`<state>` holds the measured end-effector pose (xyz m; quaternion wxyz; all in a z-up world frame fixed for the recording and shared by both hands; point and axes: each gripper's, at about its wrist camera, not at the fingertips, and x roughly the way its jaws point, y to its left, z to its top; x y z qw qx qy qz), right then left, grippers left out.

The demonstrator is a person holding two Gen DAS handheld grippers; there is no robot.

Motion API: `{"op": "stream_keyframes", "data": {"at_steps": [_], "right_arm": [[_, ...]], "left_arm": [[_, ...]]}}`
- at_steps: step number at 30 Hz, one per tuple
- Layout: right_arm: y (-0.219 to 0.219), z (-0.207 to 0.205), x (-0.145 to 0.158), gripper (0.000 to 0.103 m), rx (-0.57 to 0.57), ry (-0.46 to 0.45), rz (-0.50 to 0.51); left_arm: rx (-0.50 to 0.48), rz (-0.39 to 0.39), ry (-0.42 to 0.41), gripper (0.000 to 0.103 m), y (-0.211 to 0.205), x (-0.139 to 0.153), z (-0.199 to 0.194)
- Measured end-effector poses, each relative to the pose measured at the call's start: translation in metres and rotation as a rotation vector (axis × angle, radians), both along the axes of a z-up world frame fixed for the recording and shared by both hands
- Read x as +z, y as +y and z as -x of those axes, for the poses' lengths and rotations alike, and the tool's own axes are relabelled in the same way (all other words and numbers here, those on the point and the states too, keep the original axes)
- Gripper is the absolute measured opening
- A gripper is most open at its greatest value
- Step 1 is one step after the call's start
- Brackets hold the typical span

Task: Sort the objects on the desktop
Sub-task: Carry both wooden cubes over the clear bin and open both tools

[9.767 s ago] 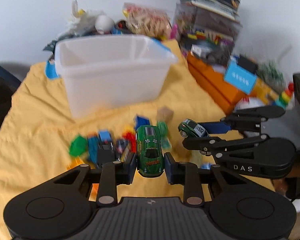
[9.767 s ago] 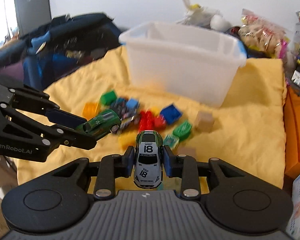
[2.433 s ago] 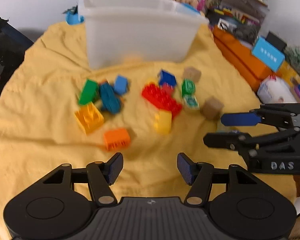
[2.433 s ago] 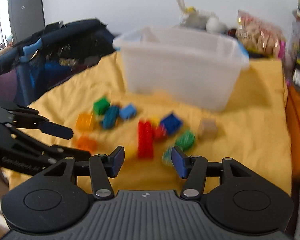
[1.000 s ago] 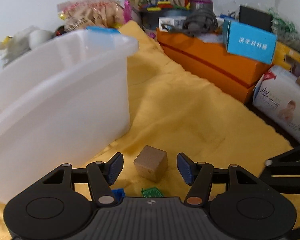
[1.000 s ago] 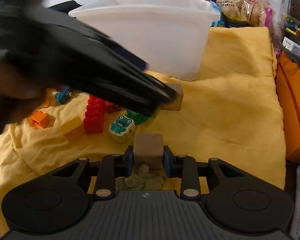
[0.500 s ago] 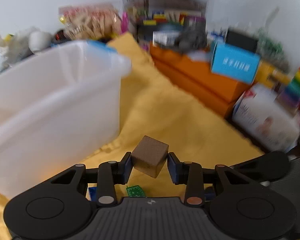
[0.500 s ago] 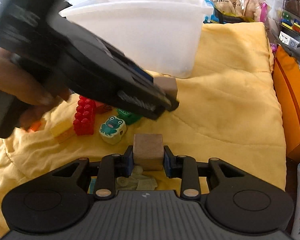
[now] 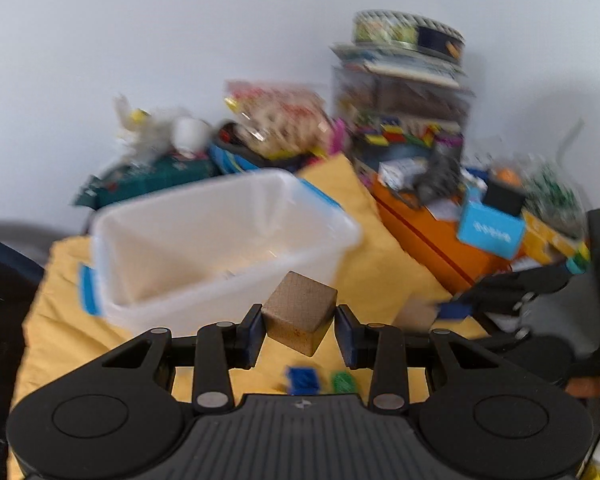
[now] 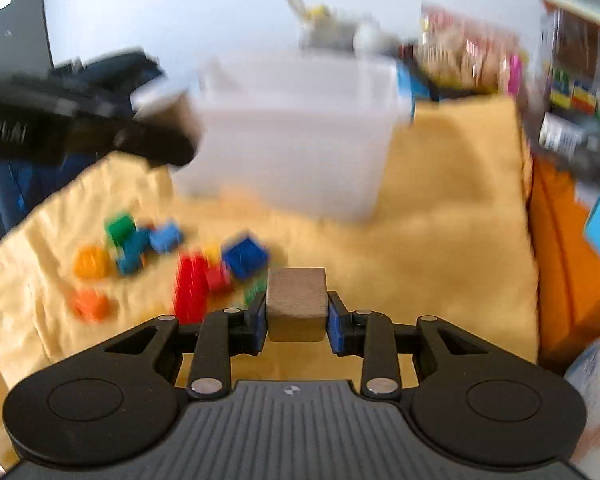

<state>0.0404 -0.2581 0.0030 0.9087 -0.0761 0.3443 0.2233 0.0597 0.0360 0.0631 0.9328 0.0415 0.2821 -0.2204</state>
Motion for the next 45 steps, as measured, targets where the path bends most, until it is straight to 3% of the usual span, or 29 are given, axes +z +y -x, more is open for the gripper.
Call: {"op": "stream_keyframes", "data": {"at_steps": [5, 10, 16, 19, 24, 31, 36, 39, 41, 42, 45], "right_arm": [[0.012, -0.009, 0.050, 0.033, 0.010, -0.206, 0.009], [0.027, -0.039, 0.082, 0.033, -0.005, -0.304, -0.048], [0.047, -0.080, 0.090, 0.033, -0.012, -0.308, -0.078], [0.055, -0.096, 0.075, 0.033, -0.029, -0.301, -0.062], [0.064, -0.116, 0.052, 0.033, -0.054, -0.207, -0.046], [0.072, -0.120, 0.036, 0.034, -0.057, -0.154, -0.023], [0.074, -0.118, 0.037, 0.035, -0.054, -0.144, -0.024], [0.073, -0.112, 0.044, 0.035, -0.048, -0.162, -0.038], [0.071, -0.106, 0.050, 0.035, -0.046, -0.169, -0.057], [0.069, -0.102, 0.053, 0.036, -0.046, -0.176, -0.068], [0.062, -0.083, 0.060, 0.045, -0.035, -0.203, -0.094]], "left_arm": [[0.067, -0.008, -0.078, 0.041, 0.020, 0.023, -0.018], [0.106, -0.040, -0.143, 0.041, 0.031, 0.038, -0.044], [0.141, -0.076, -0.139, 0.041, 0.035, 0.026, -0.085], [0.130, -0.064, -0.098, 0.041, 0.037, 0.007, -0.104], [0.150, -0.099, 0.000, 0.041, 0.034, -0.026, -0.124], [0.151, -0.114, 0.043, 0.042, 0.036, -0.043, -0.120], [0.164, -0.087, -0.024, 0.051, 0.040, -0.023, -0.102], [0.175, -0.058, -0.058, 0.054, 0.039, -0.008, -0.080], [0.179, -0.028, -0.084, 0.064, 0.040, -0.001, -0.059], [0.180, -0.015, -0.095, 0.069, 0.041, -0.001, -0.047], [0.185, 0.012, -0.080, 0.070, 0.044, -0.007, -0.016]]}}
